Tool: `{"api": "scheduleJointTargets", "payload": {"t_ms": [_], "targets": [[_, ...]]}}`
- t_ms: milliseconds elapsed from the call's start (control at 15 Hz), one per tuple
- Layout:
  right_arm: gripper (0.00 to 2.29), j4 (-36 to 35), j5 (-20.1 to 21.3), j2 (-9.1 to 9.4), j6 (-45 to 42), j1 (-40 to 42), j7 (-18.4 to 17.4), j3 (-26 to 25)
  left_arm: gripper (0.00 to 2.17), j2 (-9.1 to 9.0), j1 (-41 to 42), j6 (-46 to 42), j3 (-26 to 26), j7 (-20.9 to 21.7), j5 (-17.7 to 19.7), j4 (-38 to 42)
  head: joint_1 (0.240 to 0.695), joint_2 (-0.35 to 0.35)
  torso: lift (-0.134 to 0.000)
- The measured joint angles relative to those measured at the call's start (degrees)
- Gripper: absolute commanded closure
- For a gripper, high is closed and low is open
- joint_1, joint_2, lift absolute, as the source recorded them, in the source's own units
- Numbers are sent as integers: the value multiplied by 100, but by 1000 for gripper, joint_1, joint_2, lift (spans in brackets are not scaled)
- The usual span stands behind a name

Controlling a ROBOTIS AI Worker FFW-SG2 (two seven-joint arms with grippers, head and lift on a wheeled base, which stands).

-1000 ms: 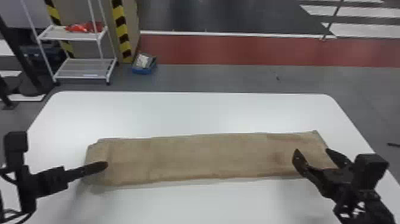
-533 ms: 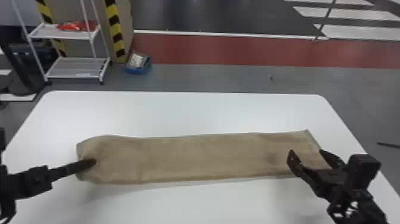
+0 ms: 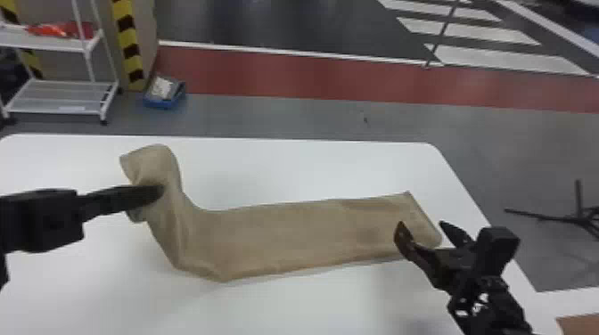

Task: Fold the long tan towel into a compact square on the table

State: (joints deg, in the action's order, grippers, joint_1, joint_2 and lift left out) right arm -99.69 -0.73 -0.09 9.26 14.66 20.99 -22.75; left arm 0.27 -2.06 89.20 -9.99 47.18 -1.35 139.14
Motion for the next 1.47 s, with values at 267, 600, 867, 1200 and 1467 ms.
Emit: {"api": "scheduleJointTargets", "payload": {"t_ms": [267, 600, 867, 1200, 1467], "targets": [[70, -74, -12, 0, 81, 2, 2, -35, 2145, -19, -272, 5, 1528, -508, -994, -132, 695, -327, -113], [70, -16, -103, 0, 121, -37, 1, -17, 2145, -18, -322, 6, 2764, -1608, -1186, -1141, 695, -350, -113], [70, 27, -102, 0, 106, -50, 1, 20, 2145, -18, -516, 10, 3385, -2270, -1475, -1707, 695, -350, -113], [70, 65, -97, 0, 89, -30, 2, 51, 2145, -18, -609, -85, 3633, -2648, -1620, -1789, 695, -350, -113], [70, 73, -94, 0, 89, -24, 2, 73, 2145, -19, -700, -73, 3666, -2791, -1606, -1625, 695, -350, -113]]}}
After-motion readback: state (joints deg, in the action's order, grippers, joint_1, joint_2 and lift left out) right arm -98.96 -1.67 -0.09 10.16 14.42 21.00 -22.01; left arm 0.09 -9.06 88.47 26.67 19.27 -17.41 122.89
